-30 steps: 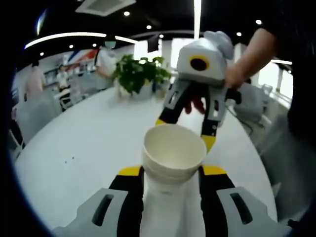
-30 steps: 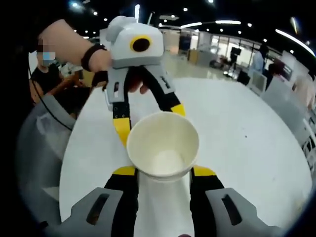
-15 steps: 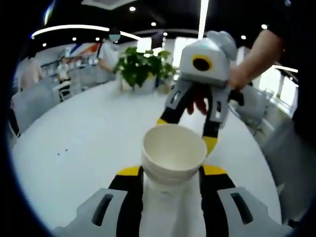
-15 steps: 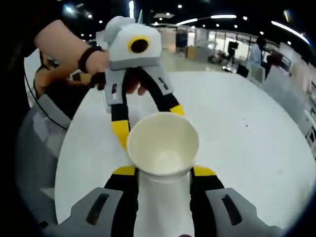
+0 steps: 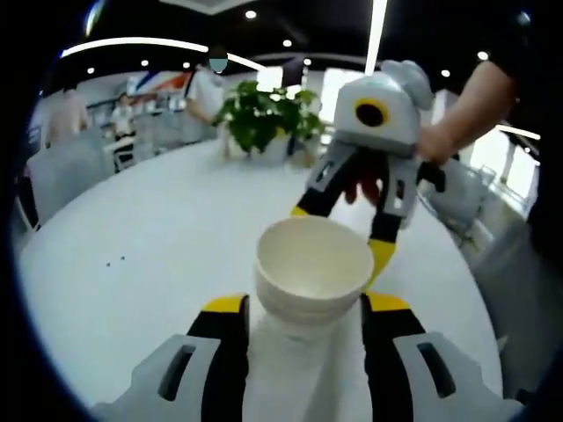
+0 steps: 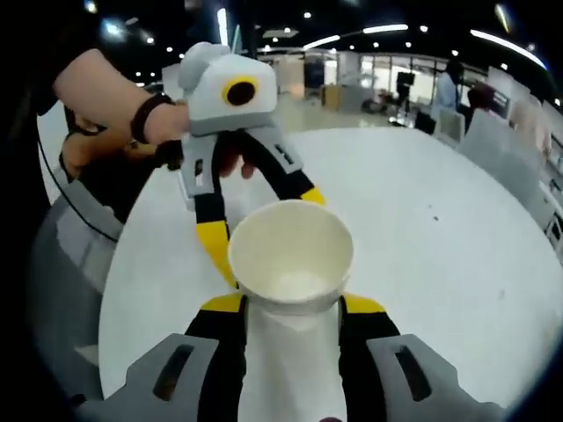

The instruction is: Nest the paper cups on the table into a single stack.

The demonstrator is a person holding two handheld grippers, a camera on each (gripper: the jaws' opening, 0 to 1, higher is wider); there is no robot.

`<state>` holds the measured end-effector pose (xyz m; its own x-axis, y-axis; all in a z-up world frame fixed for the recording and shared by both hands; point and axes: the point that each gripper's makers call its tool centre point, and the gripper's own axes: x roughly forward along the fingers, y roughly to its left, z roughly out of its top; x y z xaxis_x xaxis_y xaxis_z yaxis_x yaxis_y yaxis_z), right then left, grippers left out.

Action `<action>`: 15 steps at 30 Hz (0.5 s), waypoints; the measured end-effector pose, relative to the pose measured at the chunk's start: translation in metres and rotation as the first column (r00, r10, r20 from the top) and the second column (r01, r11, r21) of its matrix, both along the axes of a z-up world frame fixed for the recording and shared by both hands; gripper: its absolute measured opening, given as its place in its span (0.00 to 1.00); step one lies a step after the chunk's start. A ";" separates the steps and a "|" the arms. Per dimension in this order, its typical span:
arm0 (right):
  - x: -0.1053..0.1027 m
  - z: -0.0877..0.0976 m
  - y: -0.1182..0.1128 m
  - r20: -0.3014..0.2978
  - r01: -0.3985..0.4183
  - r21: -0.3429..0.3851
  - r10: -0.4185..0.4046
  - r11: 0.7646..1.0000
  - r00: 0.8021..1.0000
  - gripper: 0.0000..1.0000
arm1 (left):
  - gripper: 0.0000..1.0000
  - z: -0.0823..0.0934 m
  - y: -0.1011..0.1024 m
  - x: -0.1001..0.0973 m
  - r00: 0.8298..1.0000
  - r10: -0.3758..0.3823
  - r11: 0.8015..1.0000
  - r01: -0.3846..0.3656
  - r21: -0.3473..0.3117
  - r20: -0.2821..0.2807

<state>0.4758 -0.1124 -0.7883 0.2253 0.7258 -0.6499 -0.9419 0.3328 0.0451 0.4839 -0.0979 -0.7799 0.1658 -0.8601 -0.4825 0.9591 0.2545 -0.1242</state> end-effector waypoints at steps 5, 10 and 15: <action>-0.003 0.000 -0.009 0.000 0.025 0.001 -0.025 1.000 1.000 0.39 | 0.55 0.002 0.008 0.000 1.000 0.025 1.000 -0.025 0.007 0.003; -0.020 0.006 -0.028 0.012 0.055 0.012 -0.055 0.998 0.998 0.39 | 0.55 0.010 0.031 -0.010 0.999 0.053 0.999 -0.053 0.009 0.008; -0.043 0.014 -0.049 0.019 0.111 0.025 -0.112 0.993 0.994 0.39 | 0.55 0.019 0.055 -0.025 0.992 0.123 0.992 -0.123 -0.022 -0.007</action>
<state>0.4330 -0.1610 -0.7747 0.3189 0.7106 -0.6272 -0.8997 0.4350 0.0355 0.4585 -0.0426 -0.7610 0.2687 -0.8440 -0.4643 0.9199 0.3678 -0.1362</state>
